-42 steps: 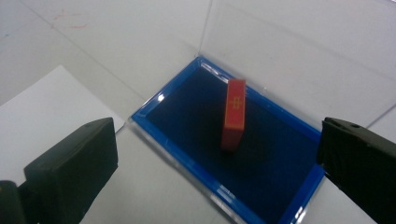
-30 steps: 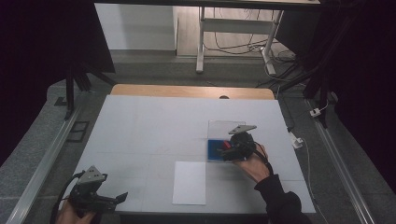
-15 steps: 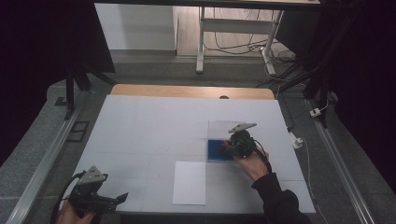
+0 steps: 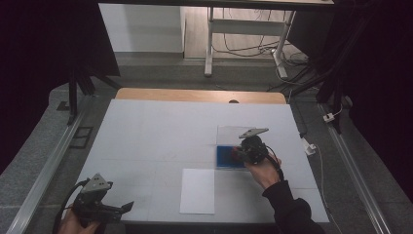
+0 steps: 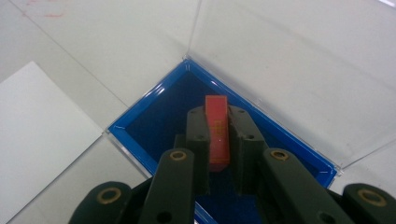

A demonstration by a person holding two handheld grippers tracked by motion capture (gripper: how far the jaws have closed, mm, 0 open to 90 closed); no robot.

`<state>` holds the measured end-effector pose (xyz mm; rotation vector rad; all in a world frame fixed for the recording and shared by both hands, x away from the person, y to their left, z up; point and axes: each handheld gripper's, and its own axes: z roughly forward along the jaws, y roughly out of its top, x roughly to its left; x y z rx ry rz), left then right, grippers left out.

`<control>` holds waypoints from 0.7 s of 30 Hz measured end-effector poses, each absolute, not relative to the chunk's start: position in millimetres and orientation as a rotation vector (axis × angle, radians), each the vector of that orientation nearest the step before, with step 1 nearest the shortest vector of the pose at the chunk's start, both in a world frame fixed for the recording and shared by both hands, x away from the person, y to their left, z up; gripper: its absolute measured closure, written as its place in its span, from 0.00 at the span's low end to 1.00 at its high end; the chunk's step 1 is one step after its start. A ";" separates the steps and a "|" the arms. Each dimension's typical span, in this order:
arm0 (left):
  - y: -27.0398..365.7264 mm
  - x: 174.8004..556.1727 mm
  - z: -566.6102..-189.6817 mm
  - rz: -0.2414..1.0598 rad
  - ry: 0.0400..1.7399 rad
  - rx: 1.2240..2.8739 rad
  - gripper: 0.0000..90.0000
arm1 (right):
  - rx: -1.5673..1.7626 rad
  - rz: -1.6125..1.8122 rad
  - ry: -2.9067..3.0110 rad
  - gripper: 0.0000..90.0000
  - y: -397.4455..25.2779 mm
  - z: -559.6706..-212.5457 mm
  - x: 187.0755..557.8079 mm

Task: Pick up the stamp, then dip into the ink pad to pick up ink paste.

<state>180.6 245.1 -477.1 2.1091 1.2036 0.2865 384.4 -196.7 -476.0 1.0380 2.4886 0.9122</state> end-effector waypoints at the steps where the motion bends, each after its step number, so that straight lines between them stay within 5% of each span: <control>1: 245.2 180.6 -477.1 0.286 1.203 2.109 0.02 | 1.027 0.915 2.493 0.88 -197.9 -474.9 384.3; 21: 247.1 181.6 -477.2 0.261 1.201 2.097 0.01 | 0.959 1.005 2.491 0.88 -205.3 -457.5 378.2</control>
